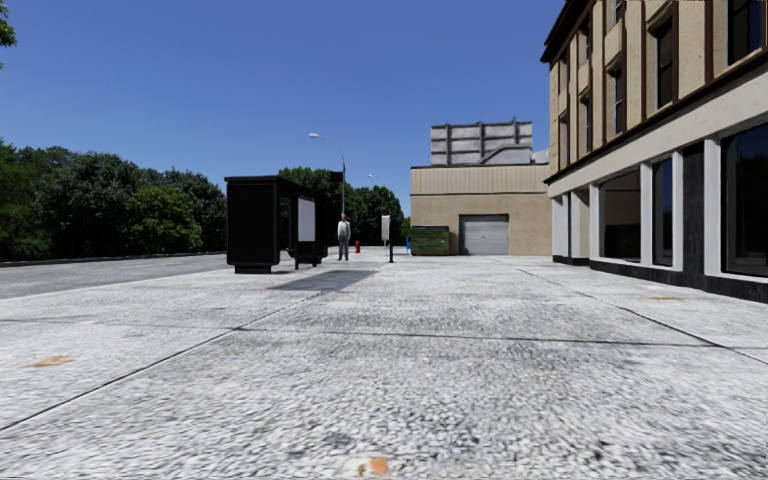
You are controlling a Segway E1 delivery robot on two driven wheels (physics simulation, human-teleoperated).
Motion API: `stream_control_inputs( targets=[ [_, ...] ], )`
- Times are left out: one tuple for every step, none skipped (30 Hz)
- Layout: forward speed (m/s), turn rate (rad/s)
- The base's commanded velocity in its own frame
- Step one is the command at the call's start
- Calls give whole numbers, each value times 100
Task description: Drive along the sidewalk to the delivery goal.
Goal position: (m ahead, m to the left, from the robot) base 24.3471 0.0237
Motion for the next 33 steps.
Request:
stream_control_inputs(
  targets=[
    [200,0],
    [200,0],
    [200,0],
    [200,0],
    [200,0],
    [200,0],
    [200,0],
    [200,0],
    [200,0],
    [200,0],
    [200,0],
    [200,0],
    [200,0],
    [200,0],
    [200,0],
    [200,0],
    [200,0],
    [200,0],
    [200,0],
    [200,0],
    [200,0],
    [200,0],
    [200,0],
    [200,0],
    [200,0],
    [200,0],
    [200,0],
    [200,0],
    [200,0],
    [200,0],
    [200,0],
    [200,3],
    [200,8]
  ],
)
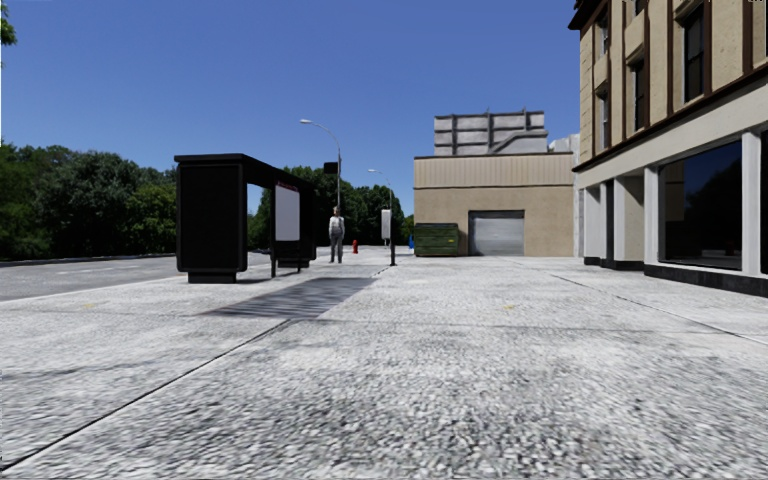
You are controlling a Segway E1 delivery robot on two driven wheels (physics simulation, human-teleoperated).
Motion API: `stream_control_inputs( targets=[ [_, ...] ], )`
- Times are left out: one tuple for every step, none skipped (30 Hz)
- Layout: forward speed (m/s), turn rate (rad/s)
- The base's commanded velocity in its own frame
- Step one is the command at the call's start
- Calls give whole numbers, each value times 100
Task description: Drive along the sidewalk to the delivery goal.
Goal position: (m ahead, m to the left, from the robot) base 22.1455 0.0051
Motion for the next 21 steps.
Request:
stream_control_inputs(
  targets=[
    [200,12],
    [200,16],
    [200,16],
    [200,17],
    [200,18],
    [200,19],
    [200,19],
    [200,20],
    [200,22],
    [200,27],
    [200,27],
    [200,29],
    [200,30],
    [200,30],
    [200,30],
    [200,30],
    [200,30],
    [200,30],
    [200,30],
    [200,30],
    [200,30]
  ],
)
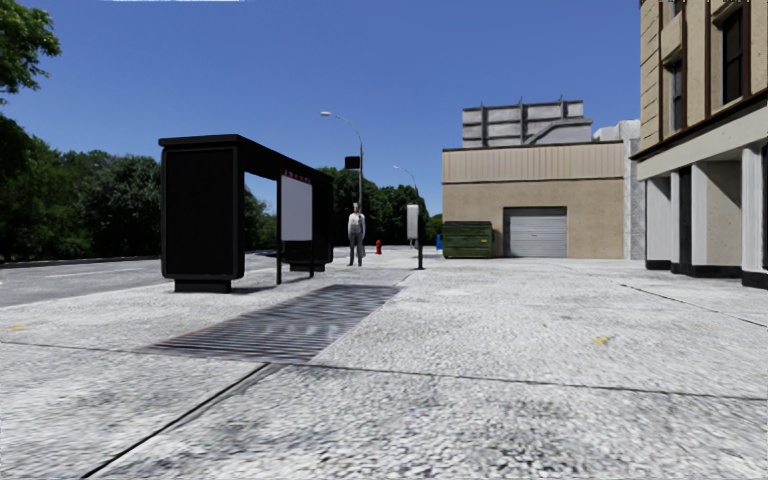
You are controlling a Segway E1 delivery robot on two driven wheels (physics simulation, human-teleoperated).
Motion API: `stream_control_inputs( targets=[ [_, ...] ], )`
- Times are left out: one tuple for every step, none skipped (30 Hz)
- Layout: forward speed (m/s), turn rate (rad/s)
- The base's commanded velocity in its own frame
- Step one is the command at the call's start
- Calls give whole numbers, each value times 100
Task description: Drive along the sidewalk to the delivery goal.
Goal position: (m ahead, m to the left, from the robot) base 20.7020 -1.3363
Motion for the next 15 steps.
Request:
stream_control_inputs(
  targets=[
    [200,30],
    [200,30],
    [200,25],
    [200,25],
    [200,23],
    [200,16],
    [200,2],
    [200,0],
    [200,0],
    [200,0],
    [200,0],
    [200,0],
    [200,0],
    [200,0],
    [200,0]
  ],
)
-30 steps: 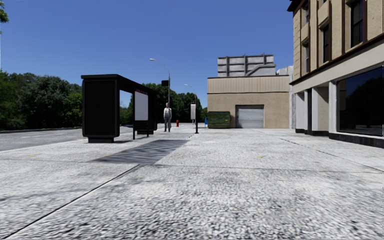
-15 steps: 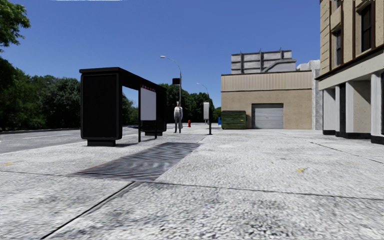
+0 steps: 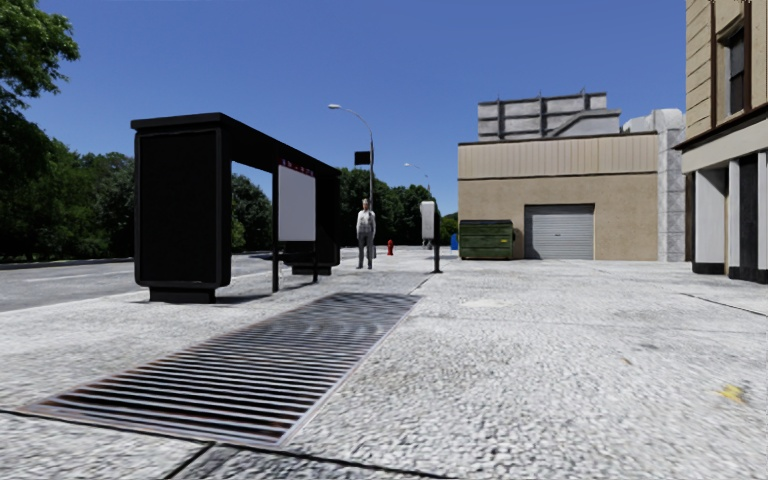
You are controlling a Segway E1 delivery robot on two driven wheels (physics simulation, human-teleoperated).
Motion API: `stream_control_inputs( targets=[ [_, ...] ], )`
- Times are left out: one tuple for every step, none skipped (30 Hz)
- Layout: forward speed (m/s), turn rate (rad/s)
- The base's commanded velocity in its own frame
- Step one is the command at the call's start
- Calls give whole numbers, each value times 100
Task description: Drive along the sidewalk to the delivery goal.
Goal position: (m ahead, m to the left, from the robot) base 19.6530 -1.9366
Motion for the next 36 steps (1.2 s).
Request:
stream_control_inputs(
  targets=[
    [200,0],
    [200,0],
    [200,0],
    [200,0],
    [200,0],
    [200,0],
    [200,0],
    [200,0],
    [200,0],
    [200,0],
    [200,0],
    [200,0],
    [200,0],
    [200,0],
    [200,0],
    [200,0],
    [200,0],
    [200,0],
    [200,0],
    [200,0],
    [200,0],
    [200,0],
    [200,0],
    [200,0],
    [200,0],
    [200,0],
    [200,0],
    [200,0],
    [200,0],
    [200,0],
    [200,0],
    [200,0],
    [200,0],
    [200,0],
    [200,0],
    [200,0]
  ],
)
